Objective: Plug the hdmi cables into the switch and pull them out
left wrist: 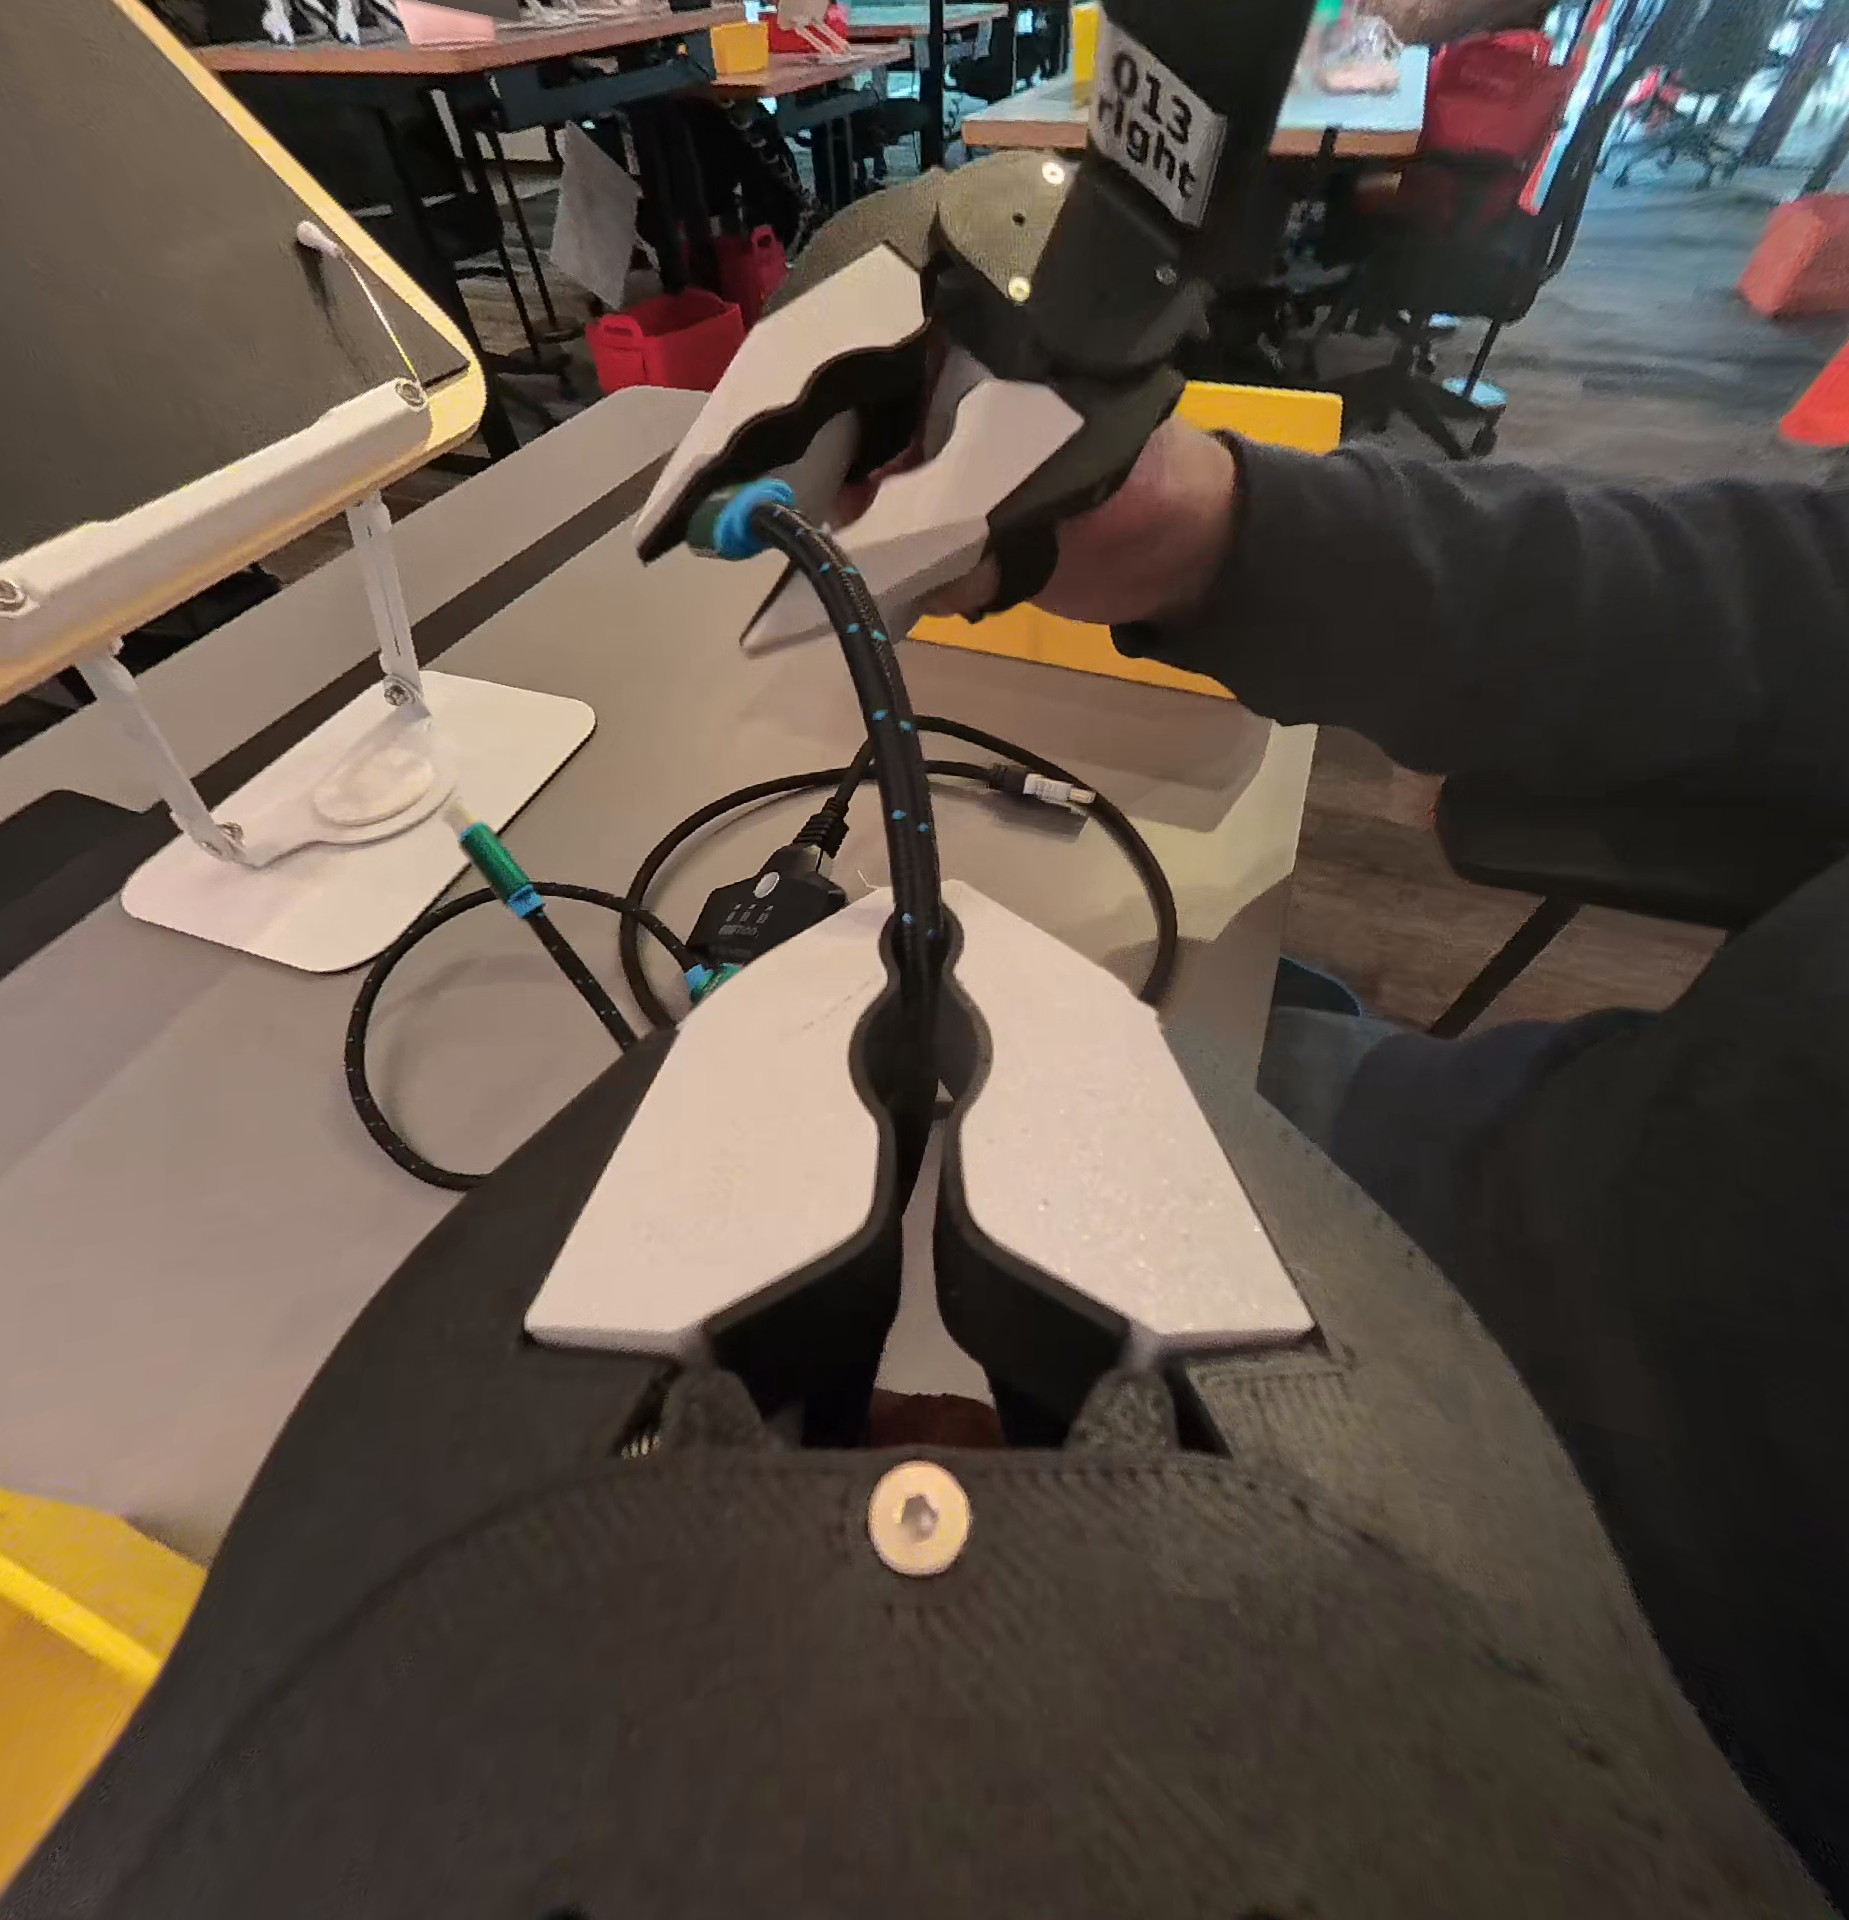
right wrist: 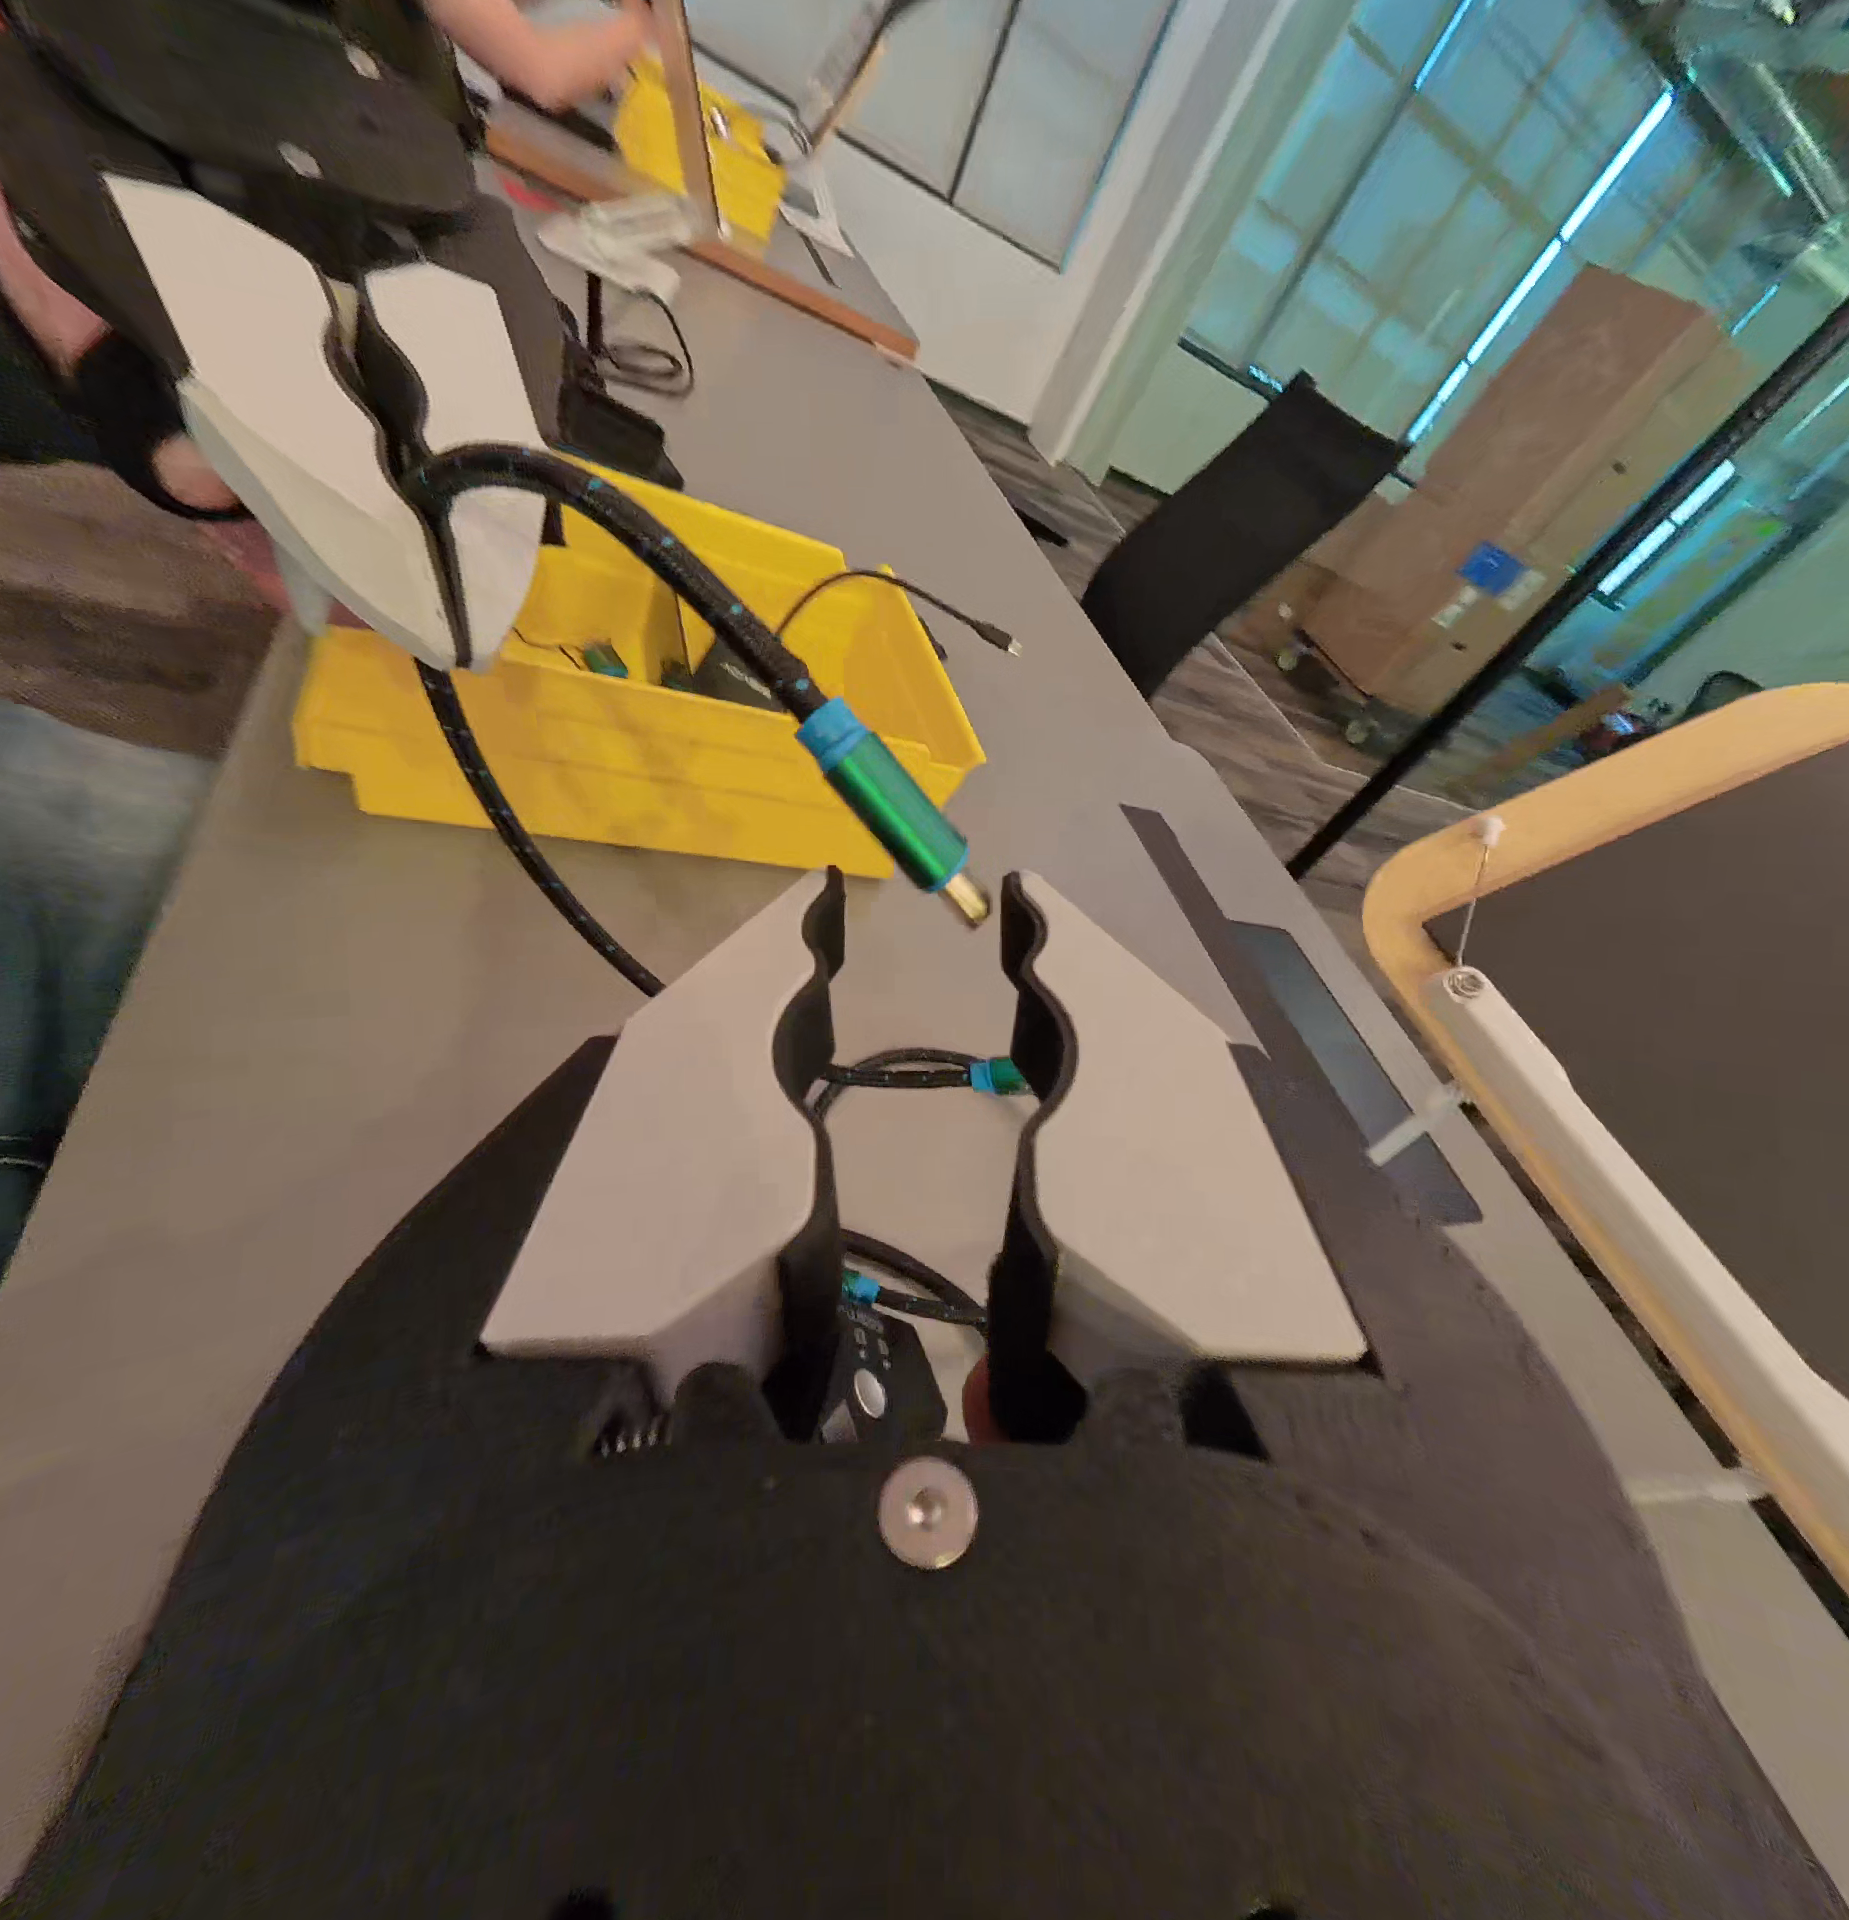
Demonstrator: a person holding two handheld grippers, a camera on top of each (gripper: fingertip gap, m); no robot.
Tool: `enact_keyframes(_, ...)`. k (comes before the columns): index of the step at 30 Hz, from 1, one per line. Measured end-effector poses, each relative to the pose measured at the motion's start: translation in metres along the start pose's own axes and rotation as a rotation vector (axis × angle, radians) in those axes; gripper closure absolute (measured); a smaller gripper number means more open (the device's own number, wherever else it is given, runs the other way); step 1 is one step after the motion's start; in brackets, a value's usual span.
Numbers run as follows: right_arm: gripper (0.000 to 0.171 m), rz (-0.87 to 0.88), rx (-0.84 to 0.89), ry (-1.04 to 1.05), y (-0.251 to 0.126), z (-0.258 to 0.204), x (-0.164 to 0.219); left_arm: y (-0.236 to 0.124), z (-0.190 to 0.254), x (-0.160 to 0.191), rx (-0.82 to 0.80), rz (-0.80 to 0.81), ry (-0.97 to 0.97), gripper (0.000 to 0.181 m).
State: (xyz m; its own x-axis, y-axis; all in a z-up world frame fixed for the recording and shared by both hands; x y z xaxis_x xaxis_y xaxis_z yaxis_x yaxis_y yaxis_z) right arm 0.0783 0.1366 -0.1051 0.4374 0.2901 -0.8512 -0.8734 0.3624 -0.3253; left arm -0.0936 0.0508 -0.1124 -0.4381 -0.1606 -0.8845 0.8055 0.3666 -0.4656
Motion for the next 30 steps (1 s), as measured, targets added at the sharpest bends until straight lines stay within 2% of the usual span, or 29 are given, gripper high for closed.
enact_keyframes(2,0.152,0.025,-0.007,-0.014,-0.004,-0.001,-0.002,0.0,-0.001,0.002,-0.035,-0.037,0.049,0.181)
enact_keyframes(11,0.155,-0.009,0.06,-0.137,-0.012,-0.007,-0.014,-0.002,-0.002,0.004,-0.163,-0.095,0.201,0.181)
enact_keyframes(18,0.162,-0.092,0.034,-0.191,-0.015,-0.015,-0.023,-0.007,-0.021,0.006,-0.3,-0.104,0.153,0.181)
enact_keyframes(21,0.162,-0.103,-0.012,-0.125,-0.013,-0.015,-0.025,-0.006,-0.03,0.009,-0.412,-0.136,0.158,0.181)
enact_keyframes(30,0.163,-0.105,-0.191,0.251,0.008,-0.012,-0.009,-0.003,-0.03,-0.001,-0.622,-0.11,0.234,0.154)
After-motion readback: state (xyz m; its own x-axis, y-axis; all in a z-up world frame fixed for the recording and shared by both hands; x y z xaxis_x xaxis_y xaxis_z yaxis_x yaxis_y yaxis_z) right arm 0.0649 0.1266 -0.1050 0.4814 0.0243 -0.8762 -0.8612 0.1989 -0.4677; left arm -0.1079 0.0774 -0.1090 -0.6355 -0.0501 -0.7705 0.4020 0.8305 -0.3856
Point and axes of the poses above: each gripper's, where its closed fingertips meet, y out along the fingers, x out of its underside, z = x × y across the jaws, the point moved 7 cm from there along -y, back along the fingers, and after that the axes turned 9 degrees about -z, right-handed, at the moved point
